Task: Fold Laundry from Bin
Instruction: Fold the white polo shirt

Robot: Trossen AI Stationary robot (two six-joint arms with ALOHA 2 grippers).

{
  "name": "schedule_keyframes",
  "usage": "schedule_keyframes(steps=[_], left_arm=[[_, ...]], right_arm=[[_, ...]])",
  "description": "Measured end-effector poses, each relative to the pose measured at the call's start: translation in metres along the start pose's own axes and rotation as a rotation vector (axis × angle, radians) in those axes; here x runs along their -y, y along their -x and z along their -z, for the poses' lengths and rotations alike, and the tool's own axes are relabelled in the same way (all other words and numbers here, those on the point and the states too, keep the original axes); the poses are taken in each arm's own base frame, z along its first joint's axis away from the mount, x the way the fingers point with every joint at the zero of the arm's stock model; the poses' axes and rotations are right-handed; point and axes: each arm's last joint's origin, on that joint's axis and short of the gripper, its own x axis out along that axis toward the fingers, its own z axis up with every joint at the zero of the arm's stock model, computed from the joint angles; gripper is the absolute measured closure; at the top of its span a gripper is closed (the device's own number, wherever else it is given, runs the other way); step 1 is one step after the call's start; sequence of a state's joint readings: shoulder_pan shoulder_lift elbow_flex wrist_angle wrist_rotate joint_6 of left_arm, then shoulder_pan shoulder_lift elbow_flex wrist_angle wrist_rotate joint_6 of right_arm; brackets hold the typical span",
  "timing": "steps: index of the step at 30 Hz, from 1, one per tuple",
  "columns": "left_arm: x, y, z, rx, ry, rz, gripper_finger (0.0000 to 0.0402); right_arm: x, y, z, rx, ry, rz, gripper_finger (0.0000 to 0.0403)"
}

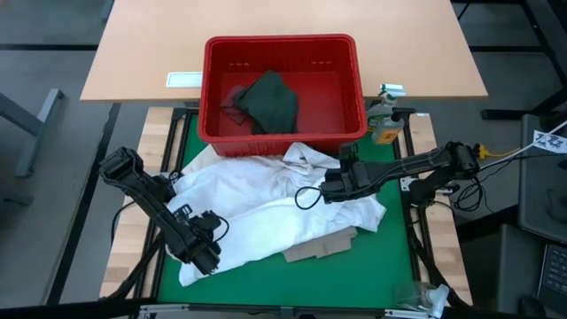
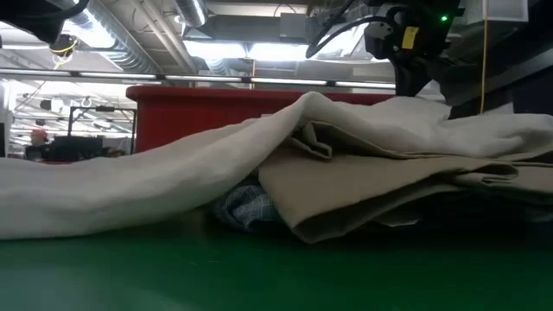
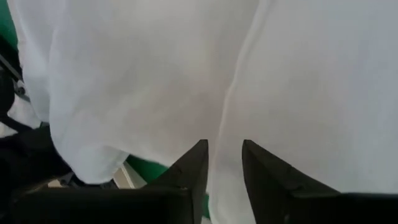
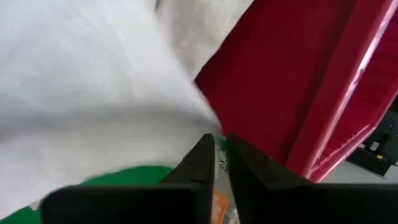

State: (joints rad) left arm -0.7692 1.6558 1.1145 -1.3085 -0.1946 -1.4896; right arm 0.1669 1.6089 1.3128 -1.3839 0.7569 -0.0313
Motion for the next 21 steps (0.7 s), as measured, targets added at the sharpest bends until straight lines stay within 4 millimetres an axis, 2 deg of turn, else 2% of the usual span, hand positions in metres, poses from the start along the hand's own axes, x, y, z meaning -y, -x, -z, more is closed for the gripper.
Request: schedule_keyframes(steps=[7,13,17,21], left_arm=[[0.003,-0.001,-0.007,0.101,0.032,0.030,0.0297],[0.007,-0.002,-0.016,0.163,0.066,0.067,0.0297],[0.012,-0.002,-0.025,0.227,0.091,0.121,0.0297],[0.020,-0.001,-0.035,0.289,0.092,0.190,0.0297]], right_arm=[[0.002,0.000,0.000,-0.003,0.002,0.074,0.0294],[0.003,0.001,0.003,-0.028,0.028,0.097,0.0275],[0.009,0.010,0.013,-0.091,0.008,0.026,0.0274],[0.013,0.022,0.019,-0.039,-0.204,-0.187,0.0274]])
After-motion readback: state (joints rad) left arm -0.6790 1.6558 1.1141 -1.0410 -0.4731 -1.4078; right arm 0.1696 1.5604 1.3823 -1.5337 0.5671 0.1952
